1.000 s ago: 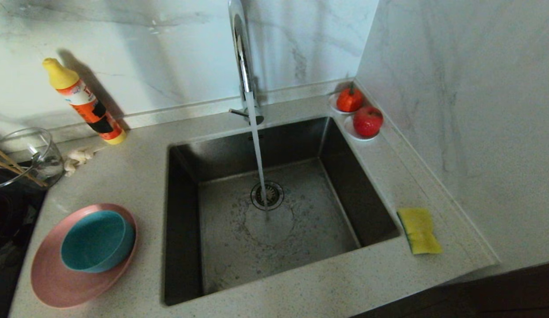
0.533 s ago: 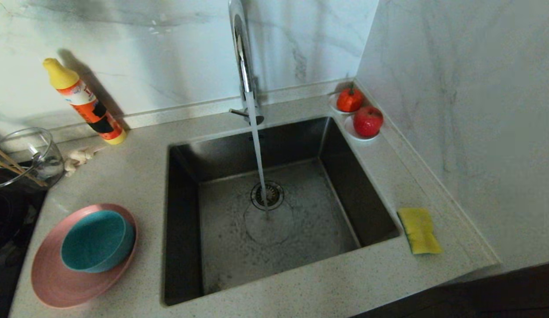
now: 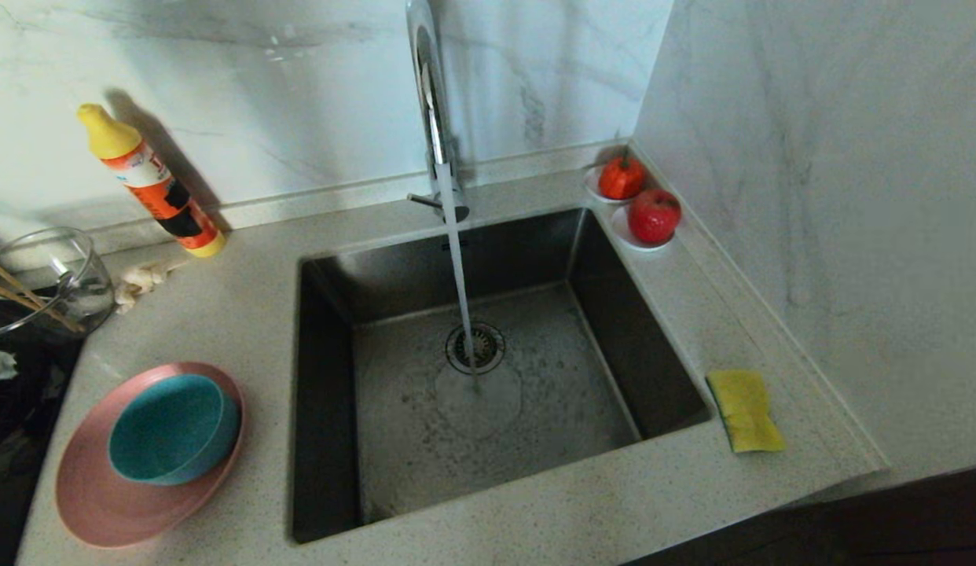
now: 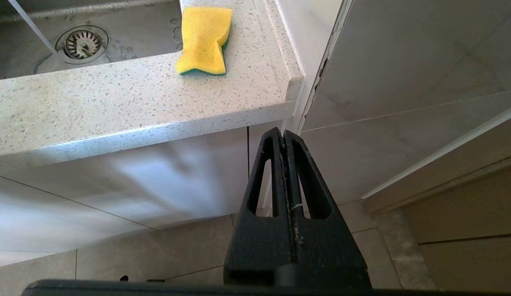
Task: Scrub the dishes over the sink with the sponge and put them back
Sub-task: Pick up a bowl and the sponge
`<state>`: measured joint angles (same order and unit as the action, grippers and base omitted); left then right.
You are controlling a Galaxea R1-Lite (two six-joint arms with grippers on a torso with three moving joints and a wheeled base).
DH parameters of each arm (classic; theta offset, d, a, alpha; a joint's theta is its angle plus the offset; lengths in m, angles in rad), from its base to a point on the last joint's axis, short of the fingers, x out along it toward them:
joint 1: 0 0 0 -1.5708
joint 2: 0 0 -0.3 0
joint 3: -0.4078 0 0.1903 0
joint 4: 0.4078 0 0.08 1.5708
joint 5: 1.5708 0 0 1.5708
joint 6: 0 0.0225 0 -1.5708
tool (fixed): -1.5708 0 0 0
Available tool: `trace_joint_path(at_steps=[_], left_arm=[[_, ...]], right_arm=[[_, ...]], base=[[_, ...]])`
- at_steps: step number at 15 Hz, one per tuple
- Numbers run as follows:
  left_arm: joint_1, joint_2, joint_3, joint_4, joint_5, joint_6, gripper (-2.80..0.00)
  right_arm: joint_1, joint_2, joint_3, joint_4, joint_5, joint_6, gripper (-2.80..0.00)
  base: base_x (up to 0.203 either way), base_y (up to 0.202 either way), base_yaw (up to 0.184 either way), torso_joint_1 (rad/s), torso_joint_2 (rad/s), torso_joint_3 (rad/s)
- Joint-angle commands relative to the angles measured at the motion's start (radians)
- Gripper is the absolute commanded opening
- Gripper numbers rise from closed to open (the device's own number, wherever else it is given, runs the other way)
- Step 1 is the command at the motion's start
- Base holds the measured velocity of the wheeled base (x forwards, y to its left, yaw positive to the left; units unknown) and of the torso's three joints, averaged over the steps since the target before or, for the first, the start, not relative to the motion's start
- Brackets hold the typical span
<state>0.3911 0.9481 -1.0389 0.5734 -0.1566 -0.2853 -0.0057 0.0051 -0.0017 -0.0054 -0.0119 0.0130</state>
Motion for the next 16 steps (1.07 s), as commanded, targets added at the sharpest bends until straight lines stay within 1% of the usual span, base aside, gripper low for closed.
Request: trace_joint_path(at_steps=[1, 2, 4, 5, 7, 8, 9, 10, 13, 16], left_arm=[[-0.003, -0.038, 0.080, 0.028, -0.003, 0.005, -2.80], [-0.024, -0.049, 0.108, 0.029, -0.017, 0.022, -2.80], [-0.082, -0.086, 0.141, 0.017, -0.103, 0.112, -2.80], [-0.113, -0.119, 0.149, 0.013, -0.126, 0.146, -2.80], [-0.149, -0.209, 0.160, 0.012, -0.141, 0.185, -2.80], [-0.178, -0.254, 0.174, 0.011, -0.142, 0.217, -2.80], [-0.207, -0.293, 0.191, 0.011, -0.139, 0.265, -2.80], [-0.224, -0.329, 0.200, 0.011, -0.139, 0.292, -2.80], [-0.234, -0.418, 0.222, 0.013, -0.156, 0.304, -2.80], [-0.236, -0.502, 0.345, 0.012, -0.210, 0.304, -2.80]], right_arm=[[0.000, 0.001, 0.000, -0.001, 0.000, -0.001, -2.80], [0.000, 0.001, 0.002, -0.001, 0.000, -0.001, -2.80], [0.000, 0.001, 0.000, -0.001, -0.001, 0.000, -2.80], [0.000, 0.001, 0.000, -0.001, 0.000, -0.001, -2.80], [0.000, 0.001, 0.000, -0.001, 0.000, 0.001, -2.80], [0.000, 0.001, 0.001, -0.001, 0.000, 0.000, -2.80], [0.000, 0.001, 0.000, -0.001, 0.000, 0.001, -2.80], [0.000, 0.001, 0.002, -0.001, 0.000, 0.001, -2.80], [0.000, 0.001, 0.001, -0.001, 0.000, 0.000, -2.80], [0.000, 0.000, 0.000, -0.001, 0.000, 0.001, -2.80]], base=[[0.000, 0.000, 0.000, 0.000, 0.00, 0.000], [0.000, 0.000, 0.000, 0.000, 0.00, 0.000], [0.000, 0.000, 0.000, 0.000, 0.00, 0.000], [0.000, 0.000, 0.000, 0.000, 0.00, 0.000], [0.000, 0.000, 0.000, 0.000, 0.00, 0.000], [0.000, 0.000, 0.000, 0.000, 0.00, 0.000], [0.000, 0.000, 0.000, 0.000, 0.00, 0.000], [0.000, 0.000, 0.000, 0.000, 0.00, 0.000], [0.000, 0.000, 0.000, 0.000, 0.00, 0.000], [0.000, 0.000, 0.000, 0.000, 0.00, 0.000]])
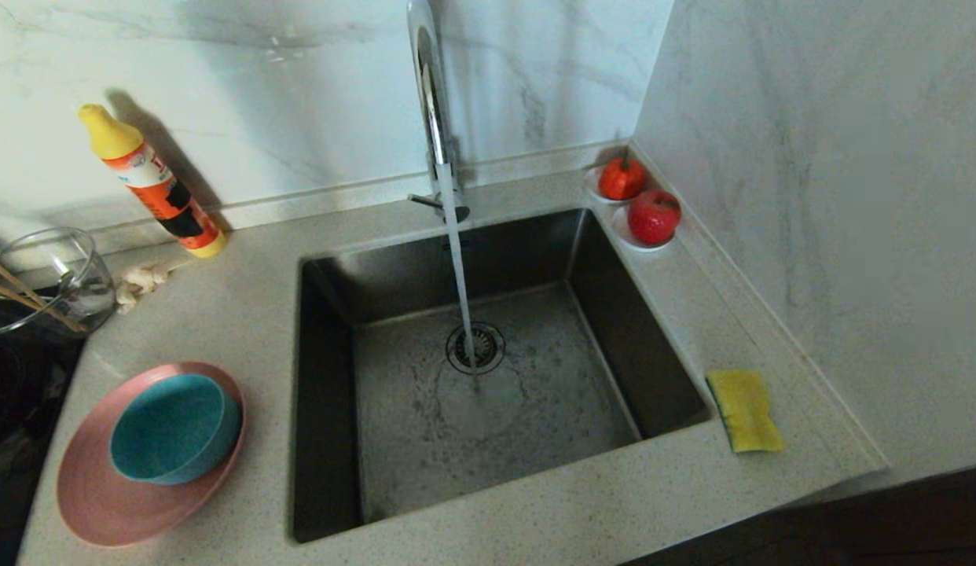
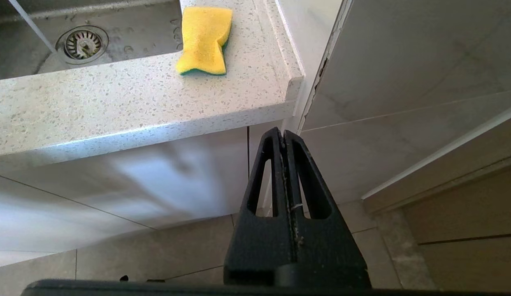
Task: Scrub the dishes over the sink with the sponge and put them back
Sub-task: Pick up a bowl and the sponge
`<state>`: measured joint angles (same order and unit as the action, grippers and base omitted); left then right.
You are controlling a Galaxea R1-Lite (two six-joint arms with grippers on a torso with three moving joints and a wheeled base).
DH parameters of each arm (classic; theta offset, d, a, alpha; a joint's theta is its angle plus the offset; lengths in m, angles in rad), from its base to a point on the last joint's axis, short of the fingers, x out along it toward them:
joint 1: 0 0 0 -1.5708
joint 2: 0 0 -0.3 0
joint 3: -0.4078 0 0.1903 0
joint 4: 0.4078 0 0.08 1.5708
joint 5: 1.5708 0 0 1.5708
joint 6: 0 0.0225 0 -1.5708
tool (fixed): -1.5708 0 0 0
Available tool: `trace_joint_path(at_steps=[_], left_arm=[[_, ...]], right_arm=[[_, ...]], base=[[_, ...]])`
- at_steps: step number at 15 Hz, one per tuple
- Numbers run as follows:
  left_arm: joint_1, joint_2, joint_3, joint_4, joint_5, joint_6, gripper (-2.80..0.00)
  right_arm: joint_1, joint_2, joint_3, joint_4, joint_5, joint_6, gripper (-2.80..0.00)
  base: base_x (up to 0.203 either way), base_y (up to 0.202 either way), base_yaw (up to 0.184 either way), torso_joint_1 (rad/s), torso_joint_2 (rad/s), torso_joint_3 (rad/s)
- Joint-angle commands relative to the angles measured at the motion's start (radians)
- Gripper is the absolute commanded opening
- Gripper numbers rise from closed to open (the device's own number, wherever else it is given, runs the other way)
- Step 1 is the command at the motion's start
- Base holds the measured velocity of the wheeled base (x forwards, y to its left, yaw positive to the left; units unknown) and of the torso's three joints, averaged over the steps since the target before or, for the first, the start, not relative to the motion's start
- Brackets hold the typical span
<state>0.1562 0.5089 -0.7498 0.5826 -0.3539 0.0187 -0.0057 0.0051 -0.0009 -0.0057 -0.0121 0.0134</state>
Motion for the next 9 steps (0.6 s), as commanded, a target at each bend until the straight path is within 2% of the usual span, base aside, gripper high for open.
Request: trace_joint_path(at_steps=[1, 4, 5, 7, 9], left_arm=[[-0.001, -0.070, 0.092, -0.001, -0.020, 0.001, -2.80], [-0.002, -0.110, 0.146, -0.073, -0.015, 0.005, -2.80], [-0.032, -0.130, 0.157, -0.085, 0.007, 0.006, -2.80], [-0.117, -0.227, 0.202, -0.095, 0.126, 0.010, -2.80], [-0.139, -0.356, 0.298, -0.107, 0.190, 0.029, -2.80]], right_arm=[[0.000, 0.001, 0.000, 0.000, 0.000, 0.000, -2.80], [0.000, 0.001, 0.001, 0.000, 0.000, -0.001, -2.80], [0.000, 0.001, 0.000, 0.000, 0.000, -0.001, -2.80], [0.000, 0.001, 0.001, 0.000, 0.000, -0.001, -2.80], [0.000, 0.001, 0.001, 0.000, 0.000, 0.000, -2.80]], base=[[0.000, 0.000, 0.000, 0.000, 0.00, 0.000], [0.000, 0.000, 0.000, 0.000, 0.00, 0.000], [0.000, 0.000, 0.000, 0.000, 0.00, 0.000], [0.000, 0.000, 0.000, 0.000, 0.00, 0.000], [0.000, 0.000, 0.000, 0.000, 0.00, 0.000]])
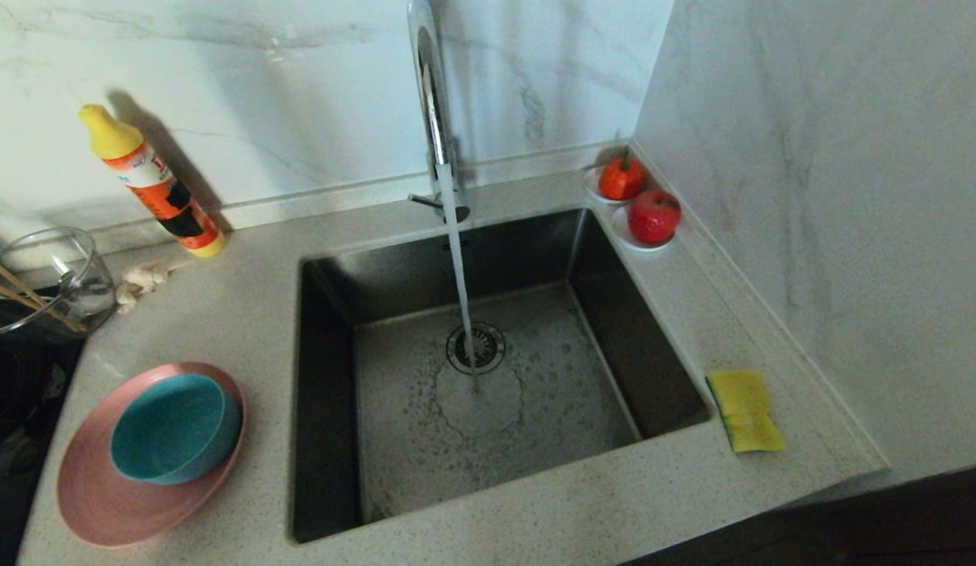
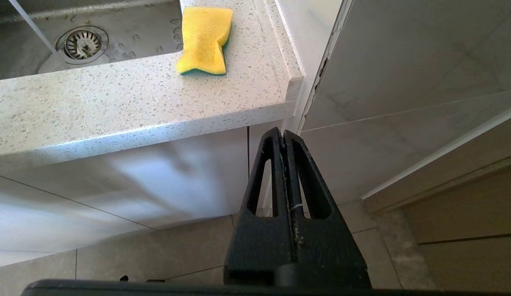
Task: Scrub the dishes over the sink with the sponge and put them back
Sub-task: Pick up a bowl and the sponge
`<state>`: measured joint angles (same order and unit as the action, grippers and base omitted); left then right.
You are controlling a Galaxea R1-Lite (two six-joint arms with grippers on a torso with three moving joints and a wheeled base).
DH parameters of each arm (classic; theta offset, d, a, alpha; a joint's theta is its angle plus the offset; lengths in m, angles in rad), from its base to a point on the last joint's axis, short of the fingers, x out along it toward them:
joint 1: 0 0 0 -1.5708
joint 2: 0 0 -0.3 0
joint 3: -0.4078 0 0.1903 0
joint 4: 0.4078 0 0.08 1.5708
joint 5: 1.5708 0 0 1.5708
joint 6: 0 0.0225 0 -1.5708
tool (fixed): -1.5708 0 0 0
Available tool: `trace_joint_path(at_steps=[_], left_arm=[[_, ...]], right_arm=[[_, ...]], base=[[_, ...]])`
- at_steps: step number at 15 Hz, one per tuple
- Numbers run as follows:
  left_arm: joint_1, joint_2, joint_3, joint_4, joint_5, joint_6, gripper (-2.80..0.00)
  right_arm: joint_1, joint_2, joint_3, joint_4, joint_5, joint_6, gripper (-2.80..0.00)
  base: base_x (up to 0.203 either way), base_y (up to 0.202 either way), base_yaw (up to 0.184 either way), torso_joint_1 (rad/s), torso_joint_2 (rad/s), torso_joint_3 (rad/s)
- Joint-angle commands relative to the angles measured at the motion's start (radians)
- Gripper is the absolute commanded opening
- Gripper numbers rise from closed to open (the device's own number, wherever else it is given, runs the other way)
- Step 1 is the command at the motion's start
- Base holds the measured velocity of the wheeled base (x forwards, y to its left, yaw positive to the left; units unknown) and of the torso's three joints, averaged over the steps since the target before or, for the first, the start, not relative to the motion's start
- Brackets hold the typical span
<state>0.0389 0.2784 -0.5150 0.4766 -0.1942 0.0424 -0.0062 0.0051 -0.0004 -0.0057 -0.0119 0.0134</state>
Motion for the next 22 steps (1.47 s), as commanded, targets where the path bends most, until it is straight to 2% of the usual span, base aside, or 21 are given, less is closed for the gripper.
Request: trace_joint_path(at_steps=[1, 4, 6, 19, 22], left_arm=[[-0.026, -0.190, 0.111, -0.008, 0.046, 0.009, -2.80], [-0.031, -0.283, 0.299, -0.078, 0.147, 0.002, -2.80], [-0.032, -0.281, 0.411, -0.239, 0.205, -0.019, -2.80], [-0.034, -0.280, 0.423, -0.253, 0.199, -0.030, -2.80], [-0.034, -0.279, 0.423, -0.253, 0.199, -0.030, -2.80]], right_arm=[[0.000, 0.001, 0.000, 0.000, 0.000, -0.001, -2.80], [0.000, -0.001, -0.001, 0.000, -0.001, 0.000, -2.80], [-0.001, -0.001, 0.000, 0.000, 0.000, 0.000, -2.80], [0.000, -0.002, 0.000, 0.000, -0.001, -0.001, -2.80], [0.000, -0.002, 0.000, 0.004, -0.006, -0.030, -2.80]], base=[[0.000, 0.000, 0.000, 0.000, 0.00, 0.000], [0.000, 0.000, 0.000, 0.000, 0.00, 0.000], [0.000, 0.000, 0.000, 0.000, 0.00, 0.000], [0.000, 0.000, 0.000, 0.000, 0.00, 0.000], [0.000, 0.000, 0.000, 0.000, 0.00, 0.000]])
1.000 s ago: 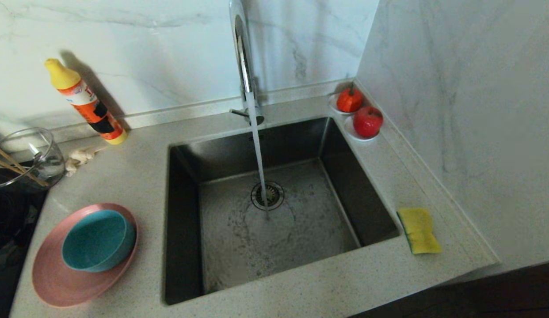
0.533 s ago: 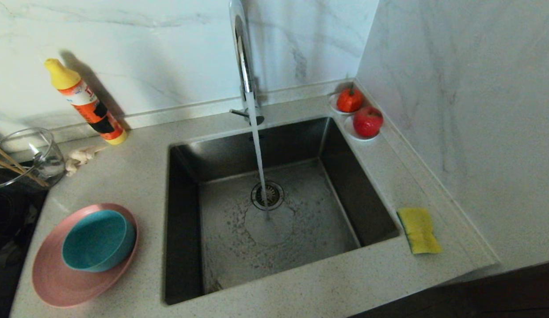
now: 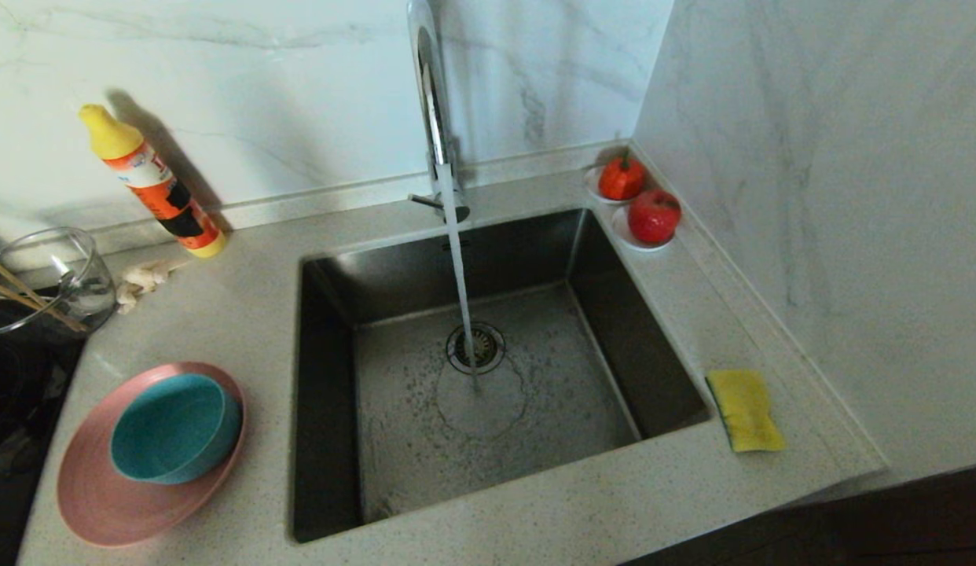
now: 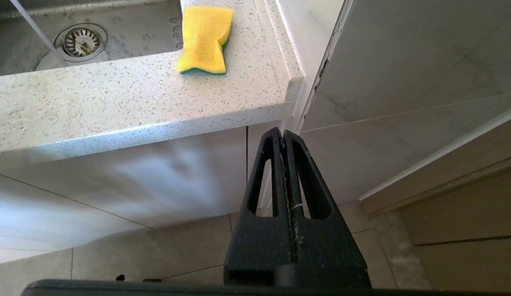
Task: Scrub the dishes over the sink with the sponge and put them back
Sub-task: Pick up a bowl and the sponge
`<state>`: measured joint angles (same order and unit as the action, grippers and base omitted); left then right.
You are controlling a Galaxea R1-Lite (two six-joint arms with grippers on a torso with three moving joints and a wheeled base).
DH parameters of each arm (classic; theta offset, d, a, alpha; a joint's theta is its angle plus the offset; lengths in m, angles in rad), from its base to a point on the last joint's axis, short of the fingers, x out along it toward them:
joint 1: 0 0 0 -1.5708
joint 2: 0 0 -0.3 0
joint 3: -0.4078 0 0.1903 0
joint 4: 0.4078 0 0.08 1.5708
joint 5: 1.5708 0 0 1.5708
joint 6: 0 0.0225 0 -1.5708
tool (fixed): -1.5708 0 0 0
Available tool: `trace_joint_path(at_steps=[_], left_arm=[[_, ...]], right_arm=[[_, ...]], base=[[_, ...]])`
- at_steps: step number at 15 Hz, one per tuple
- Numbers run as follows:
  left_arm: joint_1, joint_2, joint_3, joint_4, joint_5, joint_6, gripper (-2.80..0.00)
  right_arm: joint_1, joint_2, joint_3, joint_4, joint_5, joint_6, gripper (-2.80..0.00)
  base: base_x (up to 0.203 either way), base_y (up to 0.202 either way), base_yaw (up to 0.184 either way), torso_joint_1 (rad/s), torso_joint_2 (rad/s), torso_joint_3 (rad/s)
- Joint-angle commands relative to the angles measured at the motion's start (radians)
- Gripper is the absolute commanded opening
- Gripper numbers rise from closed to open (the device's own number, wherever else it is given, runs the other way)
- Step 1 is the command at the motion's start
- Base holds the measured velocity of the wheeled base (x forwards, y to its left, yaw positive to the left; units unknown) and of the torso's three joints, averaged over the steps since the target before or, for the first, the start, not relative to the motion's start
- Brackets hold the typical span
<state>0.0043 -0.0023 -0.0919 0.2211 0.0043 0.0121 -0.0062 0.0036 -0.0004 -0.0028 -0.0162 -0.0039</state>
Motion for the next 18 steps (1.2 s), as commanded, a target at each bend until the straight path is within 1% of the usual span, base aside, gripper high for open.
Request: trace_joint_path(at_steps=[1, 2, 3, 4, 7, 9, 10, 14, 18], left_arm=[[0.000, 0.002, 0.000, 0.003, 0.000, 0.000, -2.80], [0.000, 0.002, 0.000, 0.003, 0.000, 0.000, -2.80], [0.000, 0.002, 0.000, 0.003, 0.000, 0.000, -2.80], [0.000, 0.001, 0.000, 0.003, 0.000, 0.000, -2.80], [0.000, 0.002, 0.000, 0.003, 0.000, 0.000, -2.80], [0.000, 0.002, 0.000, 0.003, 0.000, 0.000, -2.80], [0.000, 0.001, 0.000, 0.003, 0.000, 0.000, -2.80], [0.001, 0.001, 0.000, 0.003, 0.000, 0.000, -2.80], [0.000, 0.002, 0.000, 0.003, 0.000, 0.000, -2.80]], right_arm=[[0.000, -0.001, 0.000, -0.003, 0.000, -0.043, -2.80], [0.000, -0.001, -0.022, -0.009, 0.002, -0.063, -2.80], [0.000, -0.001, -0.072, 0.001, 0.010, -0.068, -2.80], [0.000, -0.001, -0.130, 0.040, 0.029, -0.071, -2.80], [0.000, 0.001, -0.341, 0.310, 0.153, -0.079, -2.80], [0.000, 0.038, -0.480, 0.493, 0.271, -0.100, -2.80], [0.000, 0.085, -0.512, 0.532, 0.303, -0.108, -2.80], [-0.015, 0.347, -0.626, 0.562, 0.347, -0.119, -2.80], [-0.024, 0.607, -0.693, 0.563, 0.348, -0.164, -2.80]], base=[[0.000, 0.000, 0.000, 0.000, 0.00, 0.000], [0.000, 0.000, 0.000, 0.000, 0.00, 0.000], [0.000, 0.000, 0.000, 0.000, 0.00, 0.000], [0.000, 0.000, 0.000, 0.000, 0.00, 0.000], [0.000, 0.000, 0.000, 0.000, 0.00, 0.000], [0.000, 0.000, 0.000, 0.000, 0.00, 0.000], [0.000, 0.000, 0.000, 0.000, 0.00, 0.000], [0.000, 0.000, 0.000, 0.000, 0.00, 0.000], [0.000, 0.000, 0.000, 0.000, 0.00, 0.000]])
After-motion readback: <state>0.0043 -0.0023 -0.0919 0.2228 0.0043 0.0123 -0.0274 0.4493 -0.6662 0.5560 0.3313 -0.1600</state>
